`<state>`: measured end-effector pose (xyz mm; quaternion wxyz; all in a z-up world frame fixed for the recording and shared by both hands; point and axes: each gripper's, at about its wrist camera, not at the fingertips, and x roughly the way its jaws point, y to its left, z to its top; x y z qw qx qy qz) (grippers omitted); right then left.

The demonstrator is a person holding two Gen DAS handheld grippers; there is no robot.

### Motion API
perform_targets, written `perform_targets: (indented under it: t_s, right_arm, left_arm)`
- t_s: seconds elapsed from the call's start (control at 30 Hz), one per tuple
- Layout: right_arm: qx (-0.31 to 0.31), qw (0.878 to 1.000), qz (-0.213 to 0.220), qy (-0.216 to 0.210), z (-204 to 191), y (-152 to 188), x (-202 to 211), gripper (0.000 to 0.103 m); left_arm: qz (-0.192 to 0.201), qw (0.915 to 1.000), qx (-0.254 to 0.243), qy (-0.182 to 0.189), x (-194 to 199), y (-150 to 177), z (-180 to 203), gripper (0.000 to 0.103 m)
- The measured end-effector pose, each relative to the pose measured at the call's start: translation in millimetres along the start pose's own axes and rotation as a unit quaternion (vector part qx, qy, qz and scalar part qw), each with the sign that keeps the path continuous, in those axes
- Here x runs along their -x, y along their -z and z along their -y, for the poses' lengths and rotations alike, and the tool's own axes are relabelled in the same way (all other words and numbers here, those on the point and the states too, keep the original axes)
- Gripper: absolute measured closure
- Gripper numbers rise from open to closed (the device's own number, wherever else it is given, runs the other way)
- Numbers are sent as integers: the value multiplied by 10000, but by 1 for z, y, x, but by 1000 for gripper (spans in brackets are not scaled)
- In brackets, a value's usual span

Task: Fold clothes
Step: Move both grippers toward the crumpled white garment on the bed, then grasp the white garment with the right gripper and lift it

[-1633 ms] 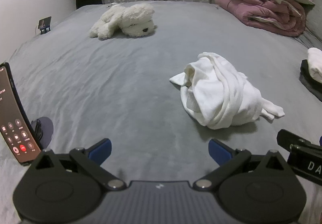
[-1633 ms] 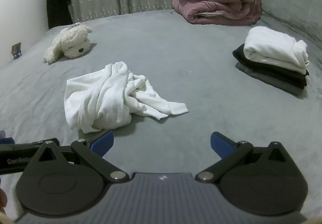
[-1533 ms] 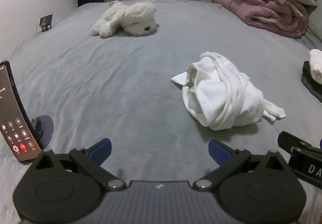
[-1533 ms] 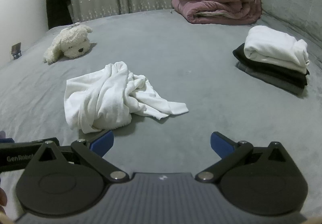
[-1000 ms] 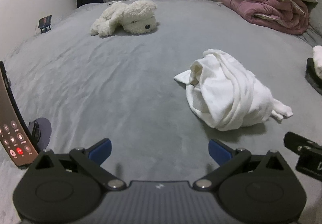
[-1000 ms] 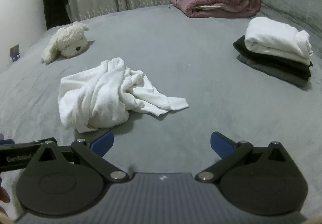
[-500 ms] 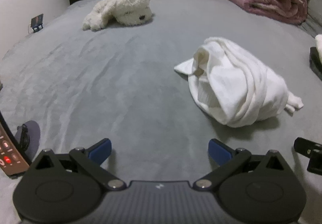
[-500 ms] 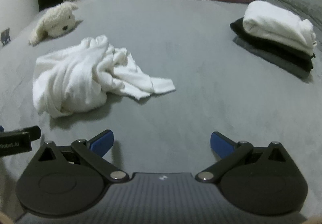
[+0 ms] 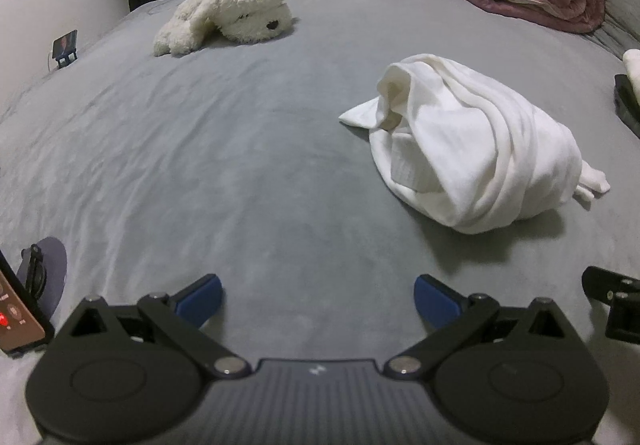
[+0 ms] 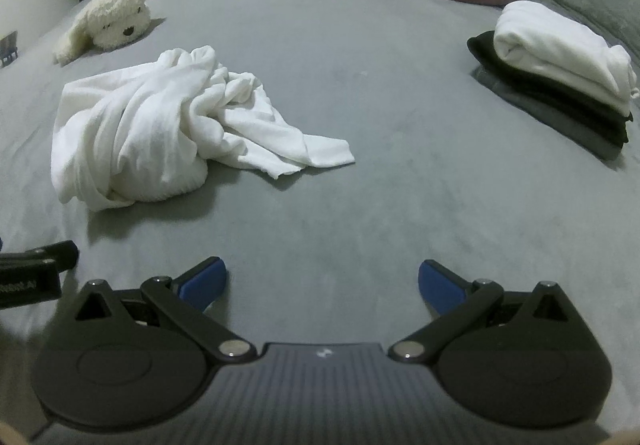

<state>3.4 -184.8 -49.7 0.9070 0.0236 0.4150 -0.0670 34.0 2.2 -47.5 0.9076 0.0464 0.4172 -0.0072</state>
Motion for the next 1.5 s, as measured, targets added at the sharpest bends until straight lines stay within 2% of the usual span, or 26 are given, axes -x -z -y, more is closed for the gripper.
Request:
perform_targets:
  t_s: [0.57,0.8,0.93,1.07,1.13,1.2,1.5]
  right_arm:
    - [-28,10000,84,-26,-2,-1,1,0]
    - [-311,9982,245,-445,-1,-9,11,0]
    - [-517,9962,379,-593,-3,-26,20,1]
    - [-576,9938,497,-811,-12,-49,27,7]
    - [-610,9929,493,-896,-17,-58,27,12]
    - [-630,9924,460,-951,-24,-67,27,22]
    - [-893,9879,322,-1229,-43,-85,12,44]
  left_arm:
    - [-20,9999,41,145,0,-7,-6,0]
    - [-46,9995,186,240,3,-14,-15,1]
    - [13,9991,278,307,9,-18,-22,1]
    - [11,9984,398,398,13,-20,-30,1]
    - [7,9979,477,442,15,-21,-33,1]
    - [31,9974,518,495,17,-22,-35,1]
    - [60,9946,780,679,19,-29,-39,1]
